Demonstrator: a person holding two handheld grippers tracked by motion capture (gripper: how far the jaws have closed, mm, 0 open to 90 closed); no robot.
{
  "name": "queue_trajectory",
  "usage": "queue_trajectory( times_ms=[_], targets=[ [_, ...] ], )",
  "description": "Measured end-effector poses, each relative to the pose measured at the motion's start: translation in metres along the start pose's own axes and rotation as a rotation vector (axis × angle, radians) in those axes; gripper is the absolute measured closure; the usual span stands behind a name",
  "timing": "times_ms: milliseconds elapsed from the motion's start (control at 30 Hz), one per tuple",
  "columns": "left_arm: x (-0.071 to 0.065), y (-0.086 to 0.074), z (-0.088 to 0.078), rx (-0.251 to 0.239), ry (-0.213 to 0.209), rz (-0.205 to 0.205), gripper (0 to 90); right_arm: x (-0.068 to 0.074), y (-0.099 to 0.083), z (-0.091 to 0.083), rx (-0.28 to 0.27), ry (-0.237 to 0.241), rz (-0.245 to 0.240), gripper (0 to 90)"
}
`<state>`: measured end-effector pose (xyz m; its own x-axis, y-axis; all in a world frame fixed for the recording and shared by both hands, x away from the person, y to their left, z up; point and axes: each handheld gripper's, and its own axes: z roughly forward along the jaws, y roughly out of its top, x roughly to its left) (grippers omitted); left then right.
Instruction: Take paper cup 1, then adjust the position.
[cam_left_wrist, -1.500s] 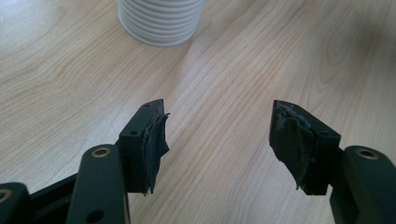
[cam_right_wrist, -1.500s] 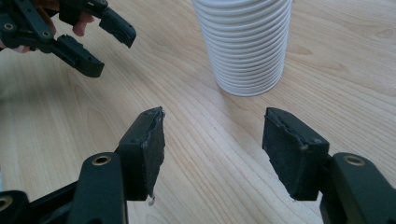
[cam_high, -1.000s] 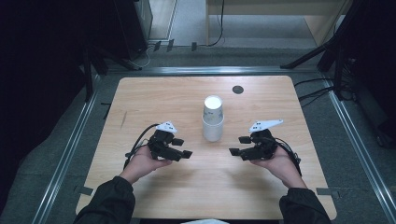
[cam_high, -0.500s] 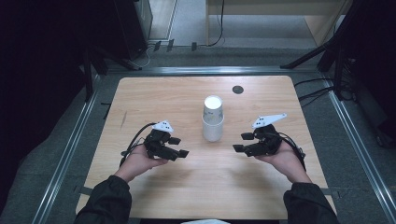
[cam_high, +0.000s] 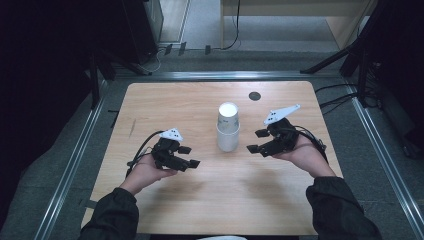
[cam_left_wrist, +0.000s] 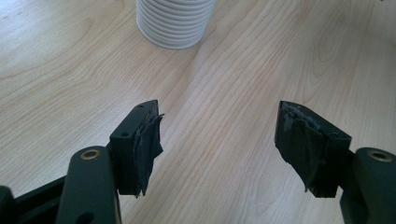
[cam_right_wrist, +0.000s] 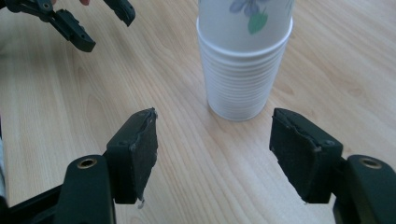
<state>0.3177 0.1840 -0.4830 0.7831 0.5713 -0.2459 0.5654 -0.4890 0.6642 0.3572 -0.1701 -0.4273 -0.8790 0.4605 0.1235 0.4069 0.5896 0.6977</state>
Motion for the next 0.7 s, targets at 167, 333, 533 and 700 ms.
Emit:
queue_trajectory(
  times_ms=[167,333,533,700],
  targets=[
    [0.000,0.000,0.000,0.002,-0.007,0.006,31.5,-0.005,0.013,-0.002,0.023,0.008,-0.040,33.0],
    [-0.003,0.000,0.003,0.015,-0.019,0.016,31.4,-0.010,0.029,-0.002,0.051,0.029,-0.091,32.4],
    [-0.003,0.000,0.003,0.018,-0.026,0.018,31.2,-0.019,0.051,0.001,0.069,0.031,-0.121,30.6],
    [-0.004,-0.001,0.003,0.024,-0.028,0.025,31.1,-0.028,0.065,0.007,0.089,0.060,-0.147,29.1]
  ],
)
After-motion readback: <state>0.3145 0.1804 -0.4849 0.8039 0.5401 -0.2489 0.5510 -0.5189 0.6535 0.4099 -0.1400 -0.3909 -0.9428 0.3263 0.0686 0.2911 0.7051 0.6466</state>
